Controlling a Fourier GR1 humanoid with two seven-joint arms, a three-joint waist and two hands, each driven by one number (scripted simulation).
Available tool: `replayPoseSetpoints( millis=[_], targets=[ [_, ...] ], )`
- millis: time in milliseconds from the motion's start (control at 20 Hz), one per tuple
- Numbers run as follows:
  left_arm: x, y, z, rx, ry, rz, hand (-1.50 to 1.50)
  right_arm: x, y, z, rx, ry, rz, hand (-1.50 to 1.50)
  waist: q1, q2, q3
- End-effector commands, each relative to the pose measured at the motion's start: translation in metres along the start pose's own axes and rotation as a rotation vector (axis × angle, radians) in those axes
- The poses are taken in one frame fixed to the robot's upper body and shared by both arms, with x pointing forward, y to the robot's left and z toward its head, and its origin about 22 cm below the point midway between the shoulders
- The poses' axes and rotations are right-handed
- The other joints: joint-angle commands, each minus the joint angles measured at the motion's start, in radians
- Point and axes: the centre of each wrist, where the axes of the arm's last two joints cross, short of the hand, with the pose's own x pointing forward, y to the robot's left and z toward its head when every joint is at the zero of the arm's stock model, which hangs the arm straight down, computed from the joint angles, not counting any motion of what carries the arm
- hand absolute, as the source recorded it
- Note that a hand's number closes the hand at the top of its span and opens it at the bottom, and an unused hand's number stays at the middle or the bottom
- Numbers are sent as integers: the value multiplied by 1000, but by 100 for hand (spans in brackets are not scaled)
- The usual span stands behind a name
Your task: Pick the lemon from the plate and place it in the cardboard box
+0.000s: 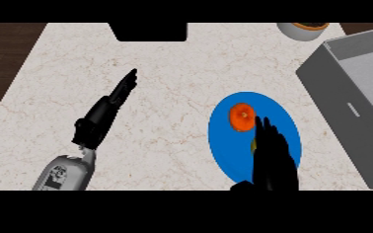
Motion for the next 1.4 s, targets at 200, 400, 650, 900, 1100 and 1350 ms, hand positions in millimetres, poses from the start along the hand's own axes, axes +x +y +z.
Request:
replayPoseSetpoints(
  millis=[200,400,650,900,1100,1350],
  targets=[
    [7,8,-8,4,-3,-27,0,-4,-17,-19,1,35,34,-150,0,0,0],
    [-1,-21,-7,-15,-13,10,0,-7,15,0,46,51,28,-150,-2,0,0],
    [5,17,20,-17,-2,-11,0,-9,30,-30,77,73,38,-150,5,0,0],
    [-3,7,5,-20,4,-11,0,-12,21,-42,96,97,43,-150,0,0,0],
    [-1,11,-12,3,6,-7,0,-23,41,-33,102,82,69,-150,-2,0,0],
    [11,14,9,7,-3,-19,0,-36,58,-50,96,109,106,-150,3,0,0]
  ],
)
